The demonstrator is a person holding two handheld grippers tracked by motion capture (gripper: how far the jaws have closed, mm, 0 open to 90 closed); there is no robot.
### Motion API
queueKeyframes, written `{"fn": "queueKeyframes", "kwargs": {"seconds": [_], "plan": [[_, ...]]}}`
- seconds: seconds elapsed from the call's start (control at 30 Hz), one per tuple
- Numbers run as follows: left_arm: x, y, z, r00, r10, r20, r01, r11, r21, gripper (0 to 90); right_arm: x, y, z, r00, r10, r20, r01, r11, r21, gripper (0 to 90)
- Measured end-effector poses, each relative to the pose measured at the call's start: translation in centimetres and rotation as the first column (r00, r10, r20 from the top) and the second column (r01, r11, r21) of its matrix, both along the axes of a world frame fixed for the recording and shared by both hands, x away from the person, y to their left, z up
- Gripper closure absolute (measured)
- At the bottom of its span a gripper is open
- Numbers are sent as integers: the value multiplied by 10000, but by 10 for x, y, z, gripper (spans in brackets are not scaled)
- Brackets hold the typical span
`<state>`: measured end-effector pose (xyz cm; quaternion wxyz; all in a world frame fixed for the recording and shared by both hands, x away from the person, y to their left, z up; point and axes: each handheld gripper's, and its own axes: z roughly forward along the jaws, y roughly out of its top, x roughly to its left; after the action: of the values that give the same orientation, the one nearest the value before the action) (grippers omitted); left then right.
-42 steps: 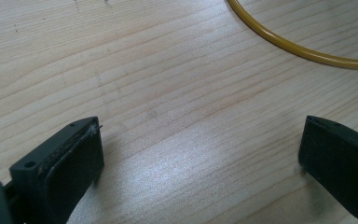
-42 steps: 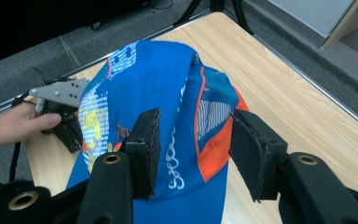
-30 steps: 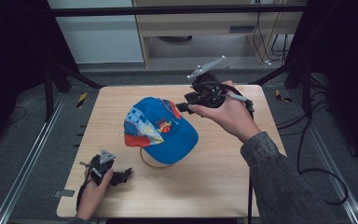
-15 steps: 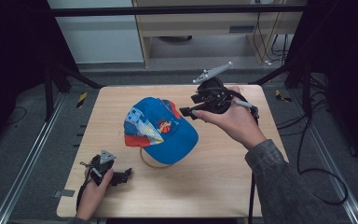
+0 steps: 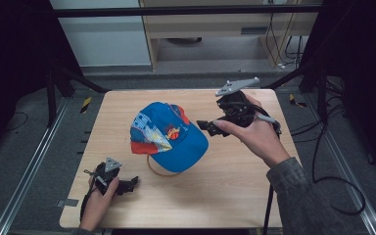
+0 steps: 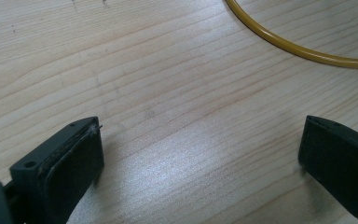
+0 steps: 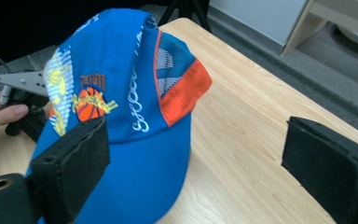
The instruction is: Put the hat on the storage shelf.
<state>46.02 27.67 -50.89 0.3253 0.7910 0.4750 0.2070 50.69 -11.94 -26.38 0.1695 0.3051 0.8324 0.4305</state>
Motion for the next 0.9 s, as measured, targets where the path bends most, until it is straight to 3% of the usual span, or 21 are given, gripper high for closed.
{"fn": "queueKeyframes", "kwargs": {"seconds": [0.9], "plan": [[0,0,0,10000,-9,-4,9,10000,12,0,-23,-67,-46,9938,-1108,71,1108,9938,-107,65]]}}
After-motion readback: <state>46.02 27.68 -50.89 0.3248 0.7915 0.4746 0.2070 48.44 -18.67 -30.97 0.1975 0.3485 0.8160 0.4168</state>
